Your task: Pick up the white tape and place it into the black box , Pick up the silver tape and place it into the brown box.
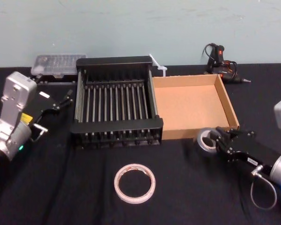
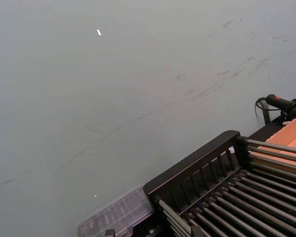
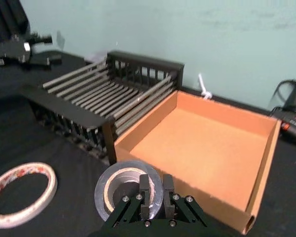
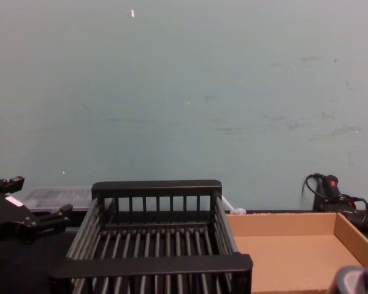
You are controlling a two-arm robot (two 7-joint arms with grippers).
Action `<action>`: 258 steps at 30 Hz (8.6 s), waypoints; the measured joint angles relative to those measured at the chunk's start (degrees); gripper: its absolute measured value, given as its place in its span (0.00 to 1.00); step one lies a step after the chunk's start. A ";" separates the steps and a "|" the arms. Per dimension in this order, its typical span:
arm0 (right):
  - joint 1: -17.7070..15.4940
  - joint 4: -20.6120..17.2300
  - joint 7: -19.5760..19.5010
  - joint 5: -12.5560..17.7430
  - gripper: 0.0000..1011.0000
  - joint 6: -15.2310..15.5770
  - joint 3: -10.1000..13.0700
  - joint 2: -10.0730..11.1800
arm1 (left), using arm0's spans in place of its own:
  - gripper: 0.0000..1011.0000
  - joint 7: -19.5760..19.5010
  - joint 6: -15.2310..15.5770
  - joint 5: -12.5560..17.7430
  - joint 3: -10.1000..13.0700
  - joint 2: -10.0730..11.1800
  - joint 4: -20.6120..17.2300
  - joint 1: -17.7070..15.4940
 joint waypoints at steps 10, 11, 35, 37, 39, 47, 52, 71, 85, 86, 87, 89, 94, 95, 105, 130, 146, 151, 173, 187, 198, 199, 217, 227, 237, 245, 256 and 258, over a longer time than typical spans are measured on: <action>-1.97 -0.95 -0.76 2.26 0.17 -3.76 2.65 -1.56 | 0.99 0.00 0.00 0.00 0.00 0.00 0.00 0.00; -2.03 -0.96 -0.76 2.40 0.17 -3.94 2.78 -1.65 | 0.99 0.00 0.00 0.00 0.00 0.00 0.00 0.00; 1.31 1.12 -1.98 4.21 0.17 -1.45 2.93 -3.26 | 0.99 0.00 0.00 0.00 0.00 0.00 0.00 0.00; 2.40 2.01 -2.37 4.16 0.17 -1.01 2.62 -3.52 | 0.99 0.00 0.00 0.00 0.00 0.00 0.00 0.00; 3.47 2.94 -2.74 4.00 0.17 -0.67 2.38 -3.82 | 0.99 0.00 0.00 0.00 0.00 0.00 0.00 0.00; 7.65 6.77 -3.44 2.62 0.17 -0.01 1.24 -5.05 | 0.99 0.00 0.00 0.00 0.00 0.00 0.00 0.00; 9.43 8.48 -3.74 1.98 0.17 0.31 0.70 -5.89 | 0.99 0.00 0.00 0.00 0.00 0.00 0.00 0.00; 18.95 18.58 -4.06 -1.64 0.17 1.50 -2.88 -10.87 | 0.99 0.00 0.00 0.00 0.00 0.00 0.00 0.00; 23.61 24.56 -4.33 -4.07 0.17 2.40 -3.91 -13.59 | 0.99 0.00 0.00 0.00 0.00 0.00 0.00 0.00; 23.76 24.74 -4.33 -4.17 0.17 2.42 -3.93 -13.66 | 0.99 0.00 0.00 0.00 0.00 0.00 0.00 0.00; 24.19 25.31 -4.32 -4.42 0.17 2.50 -3.97 -13.89 | 0.99 0.00 0.00 0.00 0.00 0.00 0.00 0.00; 24.63 25.94 -4.28 -4.61 0.17 2.59 -4.01 -14.10 | 0.99 0.00 0.00 0.00 0.00 0.00 0.00 0.00; 25.49 27.15 -4.10 -5.02 0.17 3.07 -4.01 -14.54 | 0.99 0.00 0.00 0.00 0.00 0.00 0.00 0.00; 25.55 27.23 -4.09 -5.09 0.17 3.11 -3.99 -14.57 | 0.99 0.00 0.00 0.00 0.00 0.00 0.00 0.00; 25.54 27.24 -4.03 -5.12 0.17 3.12 -3.93 -14.56 | 0.99 0.00 0.00 0.00 0.00 0.00 0.00 0.00; 25.45 27.11 -3.99 -5.01 0.17 3.02 -3.93 -14.49 | 0.99 0.00 0.00 0.00 0.00 0.00 0.00 0.00; 25.45 27.11 -4.00 -4.97 0.17 3.01 -3.93 -14.49 | 0.99 0.00 0.00 0.00 0.00 0.00 0.00 0.00; 25.45 27.11 -3.99 -4.97 0.17 3.01 -3.93 -14.49 | 0.99 0.00 0.00 0.00 0.00 0.00 0.00 0.00; 25.45 27.11 -3.99 -4.98 0.82 3.01 -3.93 -14.49 | 0.99 0.00 0.00 0.00 0.00 0.00 0.00 0.00; 25.40 27.02 -3.97 -4.98 0.99 3.02 -3.92 -14.47 | 0.99 0.00 0.00 0.00 0.00 0.00 0.00 0.00; 20.91 19.71 -2.29 -3.70 0.99 3.99 -3.01 -12.15 | 0.99 0.00 0.00 0.00 0.00 0.00 0.00 0.00; 20.56 19.27 -2.22 -3.58 0.99 4.07 -2.97 -11.93 | 0.99 0.00 0.00 0.00 0.00 0.00 0.00 0.00; 12.84 10.50 1.19 0.15 0.99 3.16 -2.60 -6.37 | 0.99 0.00 0.00 0.00 0.00 0.00 0.00 0.00; 10.12 7.03 2.74 1.07 0.99 2.99 -3.68 -2.62 | 0.99 0.00 0.00 0.00 0.00 0.00 0.00 0.00; 8.00 3.73 4.22 1.11 0.99 2.71 -4.96 0.65 | 0.99 0.00 0.00 0.00 0.00 0.00 0.00 0.00; 6.80 1.73 5.21 1.44 0.99 2.44 -6.18 2.20 | 0.99 0.00 0.00 0.00 0.00 0.00 0.00 0.00; 6.43 0.18 6.32 2.92 0.99 4.02 -8.56 3.07 | 0.99 0.00 0.00 0.00 0.00 0.00 0.00 0.00; 6.43 -0.05 6.46 3.21 0.99 4.34 -8.91 3.17 | 0.99 0.00 0.00 0.00 0.00 0.00 0.00 0.00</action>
